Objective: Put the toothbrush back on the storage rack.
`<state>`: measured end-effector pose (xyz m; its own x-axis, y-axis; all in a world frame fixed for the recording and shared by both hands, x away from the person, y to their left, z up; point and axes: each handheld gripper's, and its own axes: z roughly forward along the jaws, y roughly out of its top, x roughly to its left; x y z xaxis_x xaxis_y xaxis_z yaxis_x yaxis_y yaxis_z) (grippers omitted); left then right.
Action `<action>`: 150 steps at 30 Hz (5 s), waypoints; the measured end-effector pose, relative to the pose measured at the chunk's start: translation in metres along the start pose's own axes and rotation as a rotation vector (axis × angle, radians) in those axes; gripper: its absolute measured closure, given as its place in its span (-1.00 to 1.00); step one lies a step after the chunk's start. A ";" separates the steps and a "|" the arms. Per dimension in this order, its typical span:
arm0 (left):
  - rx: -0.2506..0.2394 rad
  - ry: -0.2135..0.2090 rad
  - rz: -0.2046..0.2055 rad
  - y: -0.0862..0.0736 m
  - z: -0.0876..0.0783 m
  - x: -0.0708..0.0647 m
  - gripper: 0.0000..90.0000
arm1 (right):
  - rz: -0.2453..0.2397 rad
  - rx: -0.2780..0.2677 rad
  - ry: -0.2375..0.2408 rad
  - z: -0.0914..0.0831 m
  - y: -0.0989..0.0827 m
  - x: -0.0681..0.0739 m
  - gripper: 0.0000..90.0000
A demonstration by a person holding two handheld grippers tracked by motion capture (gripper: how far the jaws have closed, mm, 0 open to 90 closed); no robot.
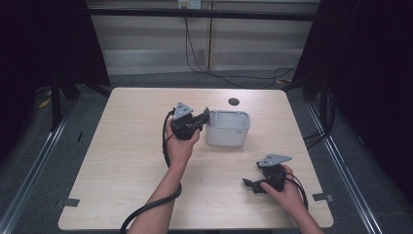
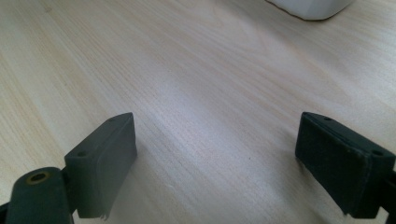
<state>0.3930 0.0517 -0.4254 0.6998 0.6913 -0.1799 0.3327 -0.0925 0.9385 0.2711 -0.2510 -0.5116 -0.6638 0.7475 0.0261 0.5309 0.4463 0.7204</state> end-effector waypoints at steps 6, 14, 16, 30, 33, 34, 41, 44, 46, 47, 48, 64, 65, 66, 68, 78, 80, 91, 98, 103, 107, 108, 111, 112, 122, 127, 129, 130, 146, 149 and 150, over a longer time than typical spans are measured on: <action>0.015 0.001 -0.002 -0.003 0.000 0.001 0.77 | 0.001 0.000 0.002 0.000 0.000 0.000 -0.73; 0.023 0.002 0.000 -0.005 -0.005 0.003 0.69 | 0.002 0.001 0.001 0.000 0.000 0.000 -0.73; 0.018 -0.001 -0.001 -0.004 -0.007 0.003 0.68 | 0.003 0.002 0.002 0.000 0.000 0.000 -0.73; 0.026 0.000 0.010 -0.002 -0.019 0.007 0.38 | 0.003 0.001 0.001 0.000 0.000 0.000 -0.73; 0.032 0.002 0.014 -0.001 -0.021 0.007 0.29 | 0.003 0.001 0.000 0.000 0.000 0.000 -0.73; 0.033 0.003 0.025 -0.001 -0.022 0.007 0.26 | 0.003 0.001 0.000 0.000 0.000 0.000 -0.73; 0.043 0.012 0.042 -0.001 -0.026 0.007 -0.01 | 0.004 0.001 0.000 0.000 0.000 0.000 -0.73; 0.047 0.013 0.047 -0.001 -0.028 0.008 -0.09 | 0.004 0.001 0.000 0.000 0.001 0.000 -0.73; 0.049 0.015 0.041 -0.001 -0.029 0.009 -0.15 | 0.004 0.001 0.000 0.000 0.001 0.000 -0.73; 0.049 0.013 0.042 -0.001 -0.030 0.009 -0.17 | 0.004 0.001 0.000 0.000 0.001 0.000 -0.73; 0.053 0.014 0.049 -0.001 -0.031 0.010 -0.19 | 0.003 0.001 0.000 0.000 0.000 0.000 -0.73; 0.080 -0.027 0.070 -0.006 -0.042 0.017 -0.55 | 0.004 0.001 0.000 0.000 0.000 0.000 -0.73; 0.076 -0.027 0.070 -0.007 -0.043 0.018 -0.56 | 0.004 0.001 0.000 0.000 0.001 0.000 -0.73; 0.078 -0.029 0.065 -0.007 -0.044 0.019 -0.57 | 0.005 0.001 0.000 0.000 0.001 0.000 -0.73; 0.082 -0.030 0.066 -0.008 -0.047 0.020 -0.61 | 0.004 0.001 0.001 0.000 0.001 0.000 -0.73; 0.093 -0.041 0.069 -0.014 -0.058 0.027 -0.65 | 0.004 0.001 0.000 0.000 0.001 0.000 -0.73; 0.095 -0.045 0.070 -0.015 -0.061 0.028 -0.65 | 0.004 0.001 0.000 0.000 0.001 0.000 -0.73; 0.113 -0.040 0.064 -0.023 -0.074 0.037 -0.65 | 0.004 0.001 0.000 0.000 0.001 0.000 -0.73; 0.122 -0.034 0.066 -0.028 -0.080 0.043 -0.65 | 0.004 0.001 0.000 0.000 0.001 0.000 -0.73; 0.139 -0.028 0.066 -0.031 -0.084 0.046 -0.64 | 0.004 0.001 0.000 0.000 0.001 0.000 -0.73; 0.146 -0.028 0.063 -0.036 -0.087 0.048 -0.64 | 0.004 0.001 0.000 0.000 0.001 0.000 -0.73; 0.151 -0.029 0.064 -0.037 -0.088 0.049 -0.64 | 0.005 0.001 0.000 0.000 0.001 0.000 -0.73; 0.162 -0.026 0.063 -0.040 -0.090 0.051 -0.64 | 0.005 0.001 0.000 0.000 0.001 0.000 -0.73; 0.165 -0.027 0.065 -0.041 -0.091 0.051 -0.64 | 0.004 0.001 0.000 0.000 0.001 0.000 -0.73; 0.195 -0.016 0.064 -0.051 -0.100 0.059 -0.64 | 0.004 0.001 0.000 0.000 0.001 0.000 -0.73; 0.209 -0.010 0.059 -0.056 -0.105 0.062 -0.64 | 0.004 0.001 0.000 0.000 0.001 0.000 -0.73; 0.221 -0.007 0.069 -0.058 -0.107 0.064 -0.64 | 0.004 0.001 0.000 0.000 0.001 0.000 -0.73; 0.227 -0.006 0.073 -0.059 -0.108 0.065 -0.64 | 0.004 0.001 0.000 0.000 0.001 0.000 -0.73; 0.275 0.011 0.071 -0.072 -0.125 0.076 -0.64 | 0.004 0.001 0.000 0.000 0.001 0.000 -0.73; 0.291 0.011 0.079 -0.074 -0.127 0.078 -0.64 | 0.004 0.001 0.000 0.000 0.001 0.000 -0.73; 0.291 0.013 0.071 -0.075 -0.127 0.078 -0.64 | 0.004 0.001 0.000 0.000 0.001 0.000 -0.73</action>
<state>0.3424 0.2034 -0.4729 0.7205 0.6844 -0.1116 0.4520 -0.3414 0.8241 0.2714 -0.2502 -0.5116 -0.6617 0.7492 0.0293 0.5341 0.4436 0.7197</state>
